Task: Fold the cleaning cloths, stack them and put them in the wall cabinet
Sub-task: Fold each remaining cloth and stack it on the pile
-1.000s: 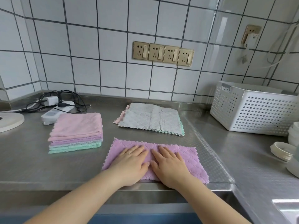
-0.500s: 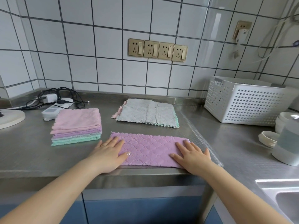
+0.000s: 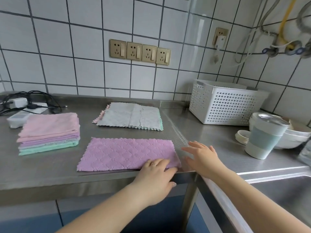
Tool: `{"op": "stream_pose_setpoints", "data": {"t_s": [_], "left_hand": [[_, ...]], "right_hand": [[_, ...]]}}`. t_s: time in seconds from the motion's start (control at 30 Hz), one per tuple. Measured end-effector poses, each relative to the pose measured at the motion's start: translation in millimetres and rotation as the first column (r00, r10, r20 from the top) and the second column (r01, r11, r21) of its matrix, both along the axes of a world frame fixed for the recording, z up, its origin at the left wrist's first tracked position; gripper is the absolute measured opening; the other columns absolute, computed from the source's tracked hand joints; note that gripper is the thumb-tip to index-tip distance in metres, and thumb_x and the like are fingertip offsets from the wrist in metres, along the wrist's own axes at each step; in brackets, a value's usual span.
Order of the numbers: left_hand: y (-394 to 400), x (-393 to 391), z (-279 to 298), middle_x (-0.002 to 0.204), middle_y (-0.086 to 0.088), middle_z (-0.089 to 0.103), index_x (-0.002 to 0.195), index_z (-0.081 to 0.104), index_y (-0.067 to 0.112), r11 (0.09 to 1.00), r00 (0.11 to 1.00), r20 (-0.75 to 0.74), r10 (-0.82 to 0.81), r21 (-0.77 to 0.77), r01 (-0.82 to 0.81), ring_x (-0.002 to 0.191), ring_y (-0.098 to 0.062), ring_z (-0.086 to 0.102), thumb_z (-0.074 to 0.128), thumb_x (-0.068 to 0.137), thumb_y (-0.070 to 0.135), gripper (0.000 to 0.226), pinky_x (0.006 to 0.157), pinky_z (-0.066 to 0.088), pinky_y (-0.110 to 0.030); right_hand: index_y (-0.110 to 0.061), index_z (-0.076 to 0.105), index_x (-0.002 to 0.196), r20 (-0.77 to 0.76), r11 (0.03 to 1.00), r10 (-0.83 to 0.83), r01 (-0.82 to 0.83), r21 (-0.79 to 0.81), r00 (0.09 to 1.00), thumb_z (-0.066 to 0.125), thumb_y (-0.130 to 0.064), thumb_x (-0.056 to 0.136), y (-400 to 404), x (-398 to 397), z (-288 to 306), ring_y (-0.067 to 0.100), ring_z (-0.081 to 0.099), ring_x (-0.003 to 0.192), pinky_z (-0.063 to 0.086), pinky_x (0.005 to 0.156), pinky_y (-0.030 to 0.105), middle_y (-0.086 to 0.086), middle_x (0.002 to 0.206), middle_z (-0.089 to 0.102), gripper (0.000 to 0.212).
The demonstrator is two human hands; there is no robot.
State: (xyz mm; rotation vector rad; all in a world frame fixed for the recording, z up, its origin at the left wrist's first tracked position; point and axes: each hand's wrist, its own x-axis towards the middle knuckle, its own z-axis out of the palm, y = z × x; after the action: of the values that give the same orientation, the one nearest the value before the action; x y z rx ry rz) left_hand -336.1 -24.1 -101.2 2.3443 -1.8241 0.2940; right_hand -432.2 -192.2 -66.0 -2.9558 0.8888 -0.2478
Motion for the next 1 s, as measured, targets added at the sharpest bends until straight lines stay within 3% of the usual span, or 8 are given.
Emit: {"op": "stream_pose_setpoints", "data": {"t_s": [0.07, 0.17, 0.27, 0.43, 0.53, 0.67, 0.83, 1.0], "left_hand": [[-5.9, -2.0, -4.6, 0.143, -0.009, 0.037, 0.135, 0.040, 0.018, 0.999, 0.998, 0.066, 0.010, -0.038, -0.007, 0.131, -0.030, 0.035, 0.039, 0.096, 0.039, 0.045, 0.109, 0.029, -0.042], [-6.7, 0.6, -10.1, 0.107, -0.002, 0.062, 0.115, 0.059, 0.016, 0.990, 0.997, 0.080, -0.022, -0.137, 0.033, 0.095, -0.022, 0.062, 0.053, 0.087, 0.037, 0.036, 0.079, 0.053, -0.032], [1.8, 6.3, -3.8, 0.093, 0.009, 0.064, 0.117, 0.060, 0.022, 0.924, 0.996, -0.040, -0.083, -0.377, 0.062, 0.078, -0.011, 0.063, 0.059, 0.082, 0.028, 0.035, 0.060, 0.052, -0.020], [36.0, 21.5, 29.2, 0.094, 0.014, 0.056, 0.095, 0.062, 0.029, 0.753, 0.929, -0.340, -0.146, -0.647, -0.118, 0.080, -0.004, 0.055, 0.043, 0.084, 0.016, 0.025, 0.064, 0.041, -0.013], [54.9, 35.4, 36.1, 0.090, 0.020, 0.053, 0.096, 0.069, 0.029, 0.668, 0.865, -0.469, -0.181, -0.704, -0.241, 0.080, 0.002, 0.051, 0.043, 0.083, 0.016, 0.032, 0.069, 0.036, -0.006], [85.7, 62.6, 33.3, 0.099, 0.026, 0.053, 0.108, 0.067, 0.023, 0.667, 0.836, -0.538, -0.107, -0.663, -0.341, 0.089, 0.007, 0.052, 0.038, 0.084, 0.018, 0.038, 0.078, 0.035, -0.003], [124.5, 90.8, 17.0, 0.112, 0.018, 0.051, 0.124, 0.060, 0.023, 0.773, 0.874, -0.467, 0.137, -0.501, -0.389, 0.095, -0.001, 0.052, 0.036, 0.085, 0.020, 0.046, 0.088, 0.047, -0.029], [151.2, 108.0, 1.8, 0.117, 0.014, 0.053, 0.132, 0.051, 0.030, 0.829, 0.862, -0.400, 0.313, -0.328, -0.453, 0.094, -0.011, 0.058, 0.052, 0.091, 0.025, 0.041, 0.080, 0.044, -0.022]], "right_hand": [[-0.041, 0.042, 0.136, 0.004, 1.000, 0.025, -0.025, 0.009, 1.000, 0.042, -0.039, 0.095, 1.8, -0.6, 0.7, 0.012, 0.018, 0.144, 0.017, 0.115, 0.049, -0.010, 0.153, 0.029, 0.042], [-0.040, 0.042, 0.136, 0.031, 0.997, 0.076, -0.077, 0.028, 0.997, 0.047, -0.035, 0.094, 5.2, 0.2, 2.7, 0.012, 0.023, 0.142, 0.019, 0.115, 0.049, -0.011, 0.150, 0.033, 0.043], [-0.036, 0.047, 0.134, 0.204, 0.979, 0.165, -0.186, 0.088, 0.965, 0.057, -0.022, 0.088, 10.7, 0.6, 5.1, 0.010, 0.039, 0.133, 0.027, 0.112, 0.044, -0.013, 0.140, 0.045, 0.048], [-0.033, 0.050, 0.129, 0.436, 0.919, 0.236, -0.345, 0.191, 0.869, 0.071, -0.026, 0.080, 23.4, 16.9, 16.0, -0.005, 0.049, 0.105, 0.039, 0.094, 0.012, -0.023, 0.116, 0.052, 0.053], [-0.036, 0.046, 0.129, 0.569, 0.839, 0.119, -0.388, 0.380, 0.814, 0.074, -0.025, 0.078, 30.4, 37.2, 18.2, -0.004, 0.054, 0.101, 0.038, 0.087, 0.002, -0.021, 0.112, 0.056, 0.059], [-0.021, 0.041, 0.137, 0.650, 0.600, -0.067, -0.490, 0.632, 0.757, 0.070, -0.012, 0.082, 42.4, 73.0, 15.9, 0.011, 0.064, 0.097, 0.048, 0.090, 0.021, 0.002, 0.107, 0.067, 0.063], [-0.024, 0.045, 0.134, 0.560, 0.670, -0.003, -0.414, 0.617, 0.829, 0.068, -0.020, 0.085, 62.9, 121.1, 14.7, 0.011, 0.052, 0.073, 0.040, 0.066, 0.013, 0.010, 0.083, 0.057, 0.054], [-0.023, 0.057, 0.121, 0.439, 0.752, 0.139, -0.383, 0.536, 0.888, 0.067, -0.024, 0.085, 77.2, 166.0, 9.5, 0.008, 0.050, 0.069, 0.039, 0.063, 0.013, -0.001, 0.087, 0.059, 0.037]]}}
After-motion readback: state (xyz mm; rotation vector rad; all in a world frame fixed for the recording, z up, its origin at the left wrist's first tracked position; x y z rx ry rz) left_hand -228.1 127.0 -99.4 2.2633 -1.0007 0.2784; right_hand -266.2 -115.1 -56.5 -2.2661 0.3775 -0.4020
